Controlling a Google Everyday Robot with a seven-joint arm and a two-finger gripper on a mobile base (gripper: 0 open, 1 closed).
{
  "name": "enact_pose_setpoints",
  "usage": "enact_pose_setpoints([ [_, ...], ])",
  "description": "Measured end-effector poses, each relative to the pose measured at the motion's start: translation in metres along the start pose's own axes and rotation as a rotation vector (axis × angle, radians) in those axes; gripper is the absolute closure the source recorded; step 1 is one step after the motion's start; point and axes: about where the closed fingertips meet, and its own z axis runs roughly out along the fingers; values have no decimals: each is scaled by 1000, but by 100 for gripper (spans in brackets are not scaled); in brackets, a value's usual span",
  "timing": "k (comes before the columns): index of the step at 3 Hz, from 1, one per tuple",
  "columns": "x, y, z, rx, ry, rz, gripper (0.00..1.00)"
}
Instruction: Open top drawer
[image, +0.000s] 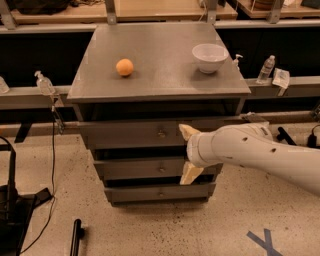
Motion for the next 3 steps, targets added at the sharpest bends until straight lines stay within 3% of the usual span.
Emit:
enact_pose_setpoints([
  [1,10,-10,14,26,5,-12,0],
  [3,31,-56,22,32,-114,17,0],
])
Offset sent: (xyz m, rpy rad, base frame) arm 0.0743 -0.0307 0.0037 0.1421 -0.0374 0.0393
